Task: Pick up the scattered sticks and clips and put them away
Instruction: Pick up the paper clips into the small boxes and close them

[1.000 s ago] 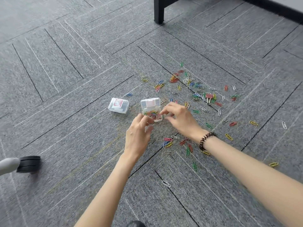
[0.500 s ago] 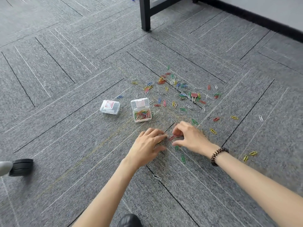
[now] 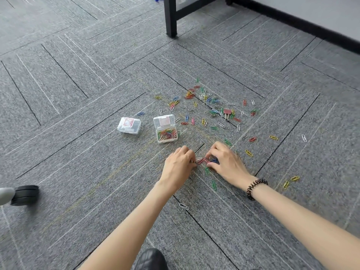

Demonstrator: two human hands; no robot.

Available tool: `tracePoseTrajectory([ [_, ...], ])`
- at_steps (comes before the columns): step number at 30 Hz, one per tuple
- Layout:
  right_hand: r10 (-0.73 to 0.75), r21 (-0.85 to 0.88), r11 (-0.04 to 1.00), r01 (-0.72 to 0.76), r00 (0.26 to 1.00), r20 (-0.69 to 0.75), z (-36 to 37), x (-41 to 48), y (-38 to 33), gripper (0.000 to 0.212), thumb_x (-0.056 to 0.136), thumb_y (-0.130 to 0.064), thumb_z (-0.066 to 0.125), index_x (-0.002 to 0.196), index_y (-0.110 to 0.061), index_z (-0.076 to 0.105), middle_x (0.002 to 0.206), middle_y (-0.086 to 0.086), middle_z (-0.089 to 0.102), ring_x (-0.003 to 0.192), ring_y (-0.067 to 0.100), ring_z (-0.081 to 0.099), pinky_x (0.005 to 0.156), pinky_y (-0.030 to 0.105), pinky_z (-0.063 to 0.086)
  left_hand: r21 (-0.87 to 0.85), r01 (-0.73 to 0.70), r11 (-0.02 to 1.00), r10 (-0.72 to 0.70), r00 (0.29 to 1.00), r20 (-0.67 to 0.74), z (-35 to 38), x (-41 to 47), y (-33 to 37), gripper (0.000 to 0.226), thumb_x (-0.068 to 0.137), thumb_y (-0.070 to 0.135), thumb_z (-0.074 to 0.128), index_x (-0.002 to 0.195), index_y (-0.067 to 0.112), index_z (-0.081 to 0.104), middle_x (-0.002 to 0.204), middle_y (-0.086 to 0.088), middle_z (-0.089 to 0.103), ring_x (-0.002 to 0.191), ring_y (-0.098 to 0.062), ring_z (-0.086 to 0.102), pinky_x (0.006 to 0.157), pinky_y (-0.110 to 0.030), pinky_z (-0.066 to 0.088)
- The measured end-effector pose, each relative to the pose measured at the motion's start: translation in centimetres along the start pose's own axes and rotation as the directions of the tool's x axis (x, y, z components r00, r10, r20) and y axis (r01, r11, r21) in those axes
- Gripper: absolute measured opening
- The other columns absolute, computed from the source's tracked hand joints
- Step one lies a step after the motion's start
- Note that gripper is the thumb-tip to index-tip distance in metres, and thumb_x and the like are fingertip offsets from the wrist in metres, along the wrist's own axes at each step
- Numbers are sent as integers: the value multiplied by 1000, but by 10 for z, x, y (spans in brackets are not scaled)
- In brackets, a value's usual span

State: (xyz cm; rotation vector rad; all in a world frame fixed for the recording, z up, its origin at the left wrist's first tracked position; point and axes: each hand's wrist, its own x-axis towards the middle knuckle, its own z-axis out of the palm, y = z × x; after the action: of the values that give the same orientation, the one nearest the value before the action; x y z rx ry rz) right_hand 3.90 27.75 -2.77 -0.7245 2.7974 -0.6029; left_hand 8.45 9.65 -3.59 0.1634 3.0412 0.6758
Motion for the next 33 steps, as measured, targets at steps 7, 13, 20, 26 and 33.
tracePoseTrajectory([
  [7,-8,51,999,5,998,61,-2,2,7,49,74,-38,74,117,-21,57,116,-8,47,108,5,42,92,22,36,-23,8,1000,-7,999,51,0,9,1,21,91,15,60,111,19,59,109,3,54,102,-15,55,81,-31,52],
  [13,-2,-2,1000,3,1000,17,2,-3,8,18,84,-27,67,96,-15,65,96,-8,54,89,6,50,83,26,49,-36,-23,999,24,999,45,-2,6,6,17,92,29,58,104,19,63,105,4,54,103,-14,52,80,-32,50],
  [20,89,98,991,-95,994,69,2,-4,11,25,76,-36,74,88,-20,61,91,-9,52,84,7,53,78,24,48,-71,58,996,-52,995,82,2,13,12,26,83,36,70,99,17,61,100,3,55,95,-16,55,80,-34,51],
  [26,199,90,973,-211,971,130,0,2,8,18,76,-23,76,83,-20,60,87,-7,55,79,9,55,76,30,51,-107,150,983,-135,982,135,4,23,21,17,84,25,70,93,14,61,99,-3,55,91,-20,55,80,-35,48],
  [33,238,-10,971,-241,950,202,-4,10,1,11,82,-16,71,86,-14,61,93,-1,58,82,12,56,82,32,49,38,26,999,-33,975,219,-2,35,27,15,90,12,57,100,2,58,101,-11,56,87,-25,58,78,-32,52],
])
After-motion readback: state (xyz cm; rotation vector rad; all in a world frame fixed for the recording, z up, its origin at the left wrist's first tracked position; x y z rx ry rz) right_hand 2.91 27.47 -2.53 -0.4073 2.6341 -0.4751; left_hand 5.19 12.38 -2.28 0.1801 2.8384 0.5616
